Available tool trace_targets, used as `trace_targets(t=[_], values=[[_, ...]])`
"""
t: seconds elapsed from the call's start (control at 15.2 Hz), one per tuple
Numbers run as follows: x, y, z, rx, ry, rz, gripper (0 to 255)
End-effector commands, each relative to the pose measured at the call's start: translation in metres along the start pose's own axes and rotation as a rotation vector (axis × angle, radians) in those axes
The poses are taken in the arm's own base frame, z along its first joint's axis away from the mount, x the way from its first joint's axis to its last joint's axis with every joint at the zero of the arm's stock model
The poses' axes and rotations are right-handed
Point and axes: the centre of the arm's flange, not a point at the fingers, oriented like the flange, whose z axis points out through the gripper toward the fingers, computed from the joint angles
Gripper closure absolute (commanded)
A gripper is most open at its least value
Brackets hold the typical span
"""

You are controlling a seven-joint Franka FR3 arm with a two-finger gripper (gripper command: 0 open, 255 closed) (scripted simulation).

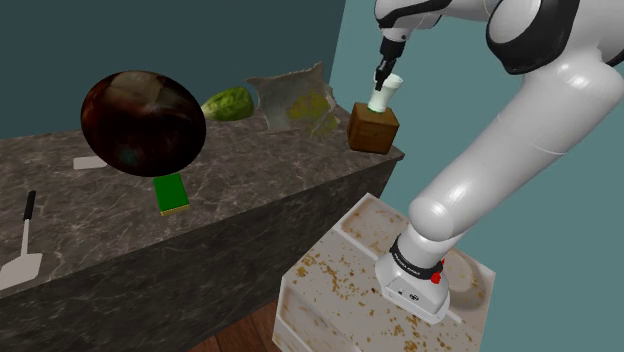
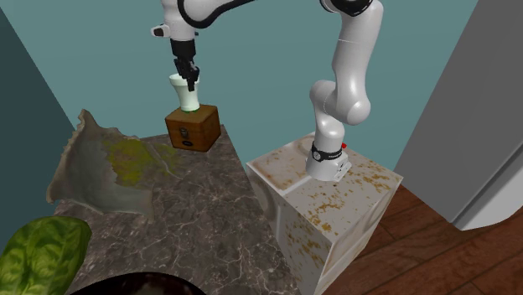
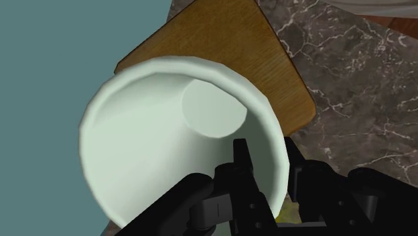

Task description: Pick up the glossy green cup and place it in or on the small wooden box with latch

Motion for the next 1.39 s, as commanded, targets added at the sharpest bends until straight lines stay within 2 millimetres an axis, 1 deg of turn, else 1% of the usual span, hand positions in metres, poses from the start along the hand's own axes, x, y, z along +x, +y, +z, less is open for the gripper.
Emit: trace_targets(t=[0.0, 0.46, 0.53, 0.86, 1.06, 1.12, 1.32], values=[[0.000, 0.000, 0.005, -0.001, 0.001, 0.000, 255], [0.000, 0.000, 0.005, -0.001, 0.001, 0.000, 255], [0.000, 0.000, 0.005, -0.001, 0.001, 0.000, 0], [0.000, 0.000, 0.005, -0.001, 0.001, 0.000, 0], [0.000, 0.000, -0.035, -0.001, 0.001, 0.000, 0], [0.000, 0.000, -0.045, -0.001, 0.001, 0.000, 0], [0.000, 0.000, -0.045, -0.001, 0.001, 0.000, 0]])
